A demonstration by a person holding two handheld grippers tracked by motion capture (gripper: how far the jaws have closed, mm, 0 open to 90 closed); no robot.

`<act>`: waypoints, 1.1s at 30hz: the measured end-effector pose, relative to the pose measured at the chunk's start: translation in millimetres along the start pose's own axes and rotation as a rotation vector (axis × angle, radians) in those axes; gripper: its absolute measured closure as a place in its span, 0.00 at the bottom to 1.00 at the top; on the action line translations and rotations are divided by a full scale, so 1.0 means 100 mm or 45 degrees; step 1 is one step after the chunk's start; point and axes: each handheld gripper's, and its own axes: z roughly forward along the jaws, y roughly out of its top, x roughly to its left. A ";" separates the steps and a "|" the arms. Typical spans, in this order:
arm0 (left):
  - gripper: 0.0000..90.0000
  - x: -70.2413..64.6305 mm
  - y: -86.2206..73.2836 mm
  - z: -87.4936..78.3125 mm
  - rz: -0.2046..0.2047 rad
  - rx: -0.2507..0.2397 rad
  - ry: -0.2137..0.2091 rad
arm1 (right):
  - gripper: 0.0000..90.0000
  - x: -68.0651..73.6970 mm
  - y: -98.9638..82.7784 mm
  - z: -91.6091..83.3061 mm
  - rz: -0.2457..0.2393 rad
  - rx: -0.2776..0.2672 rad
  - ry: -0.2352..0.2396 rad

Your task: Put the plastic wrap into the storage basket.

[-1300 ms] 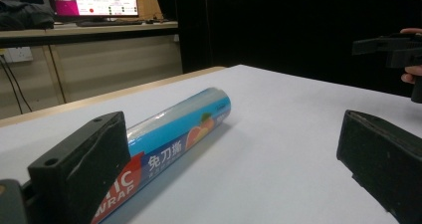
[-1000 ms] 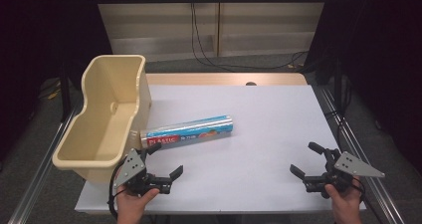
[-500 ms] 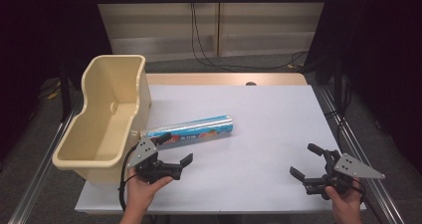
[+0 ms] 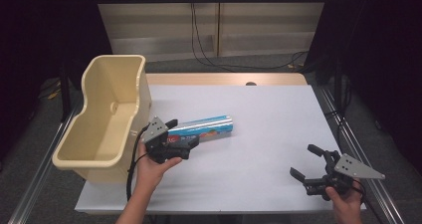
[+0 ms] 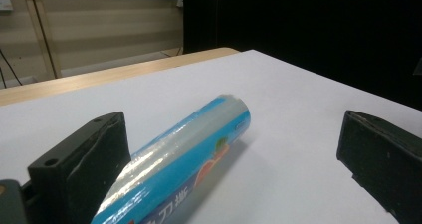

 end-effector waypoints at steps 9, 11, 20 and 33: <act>0.00 0.11 0.09 0.19 -0.040 0.184 0.029 | 0.01 0.00 0.01 0.00 0.003 -0.001 -0.004; 0.00 0.13 0.12 0.23 -0.027 0.204 0.028 | 0.01 0.00 0.01 0.00 -0.003 0.005 -0.002; 0.01 0.19 0.30 0.41 0.068 0.405 0.025 | 0.01 0.01 0.02 0.00 -0.008 0.012 0.006; 0.02 0.29 0.35 0.71 0.199 0.755 0.025 | 0.01 0.01 0.01 0.00 -0.014 0.029 0.021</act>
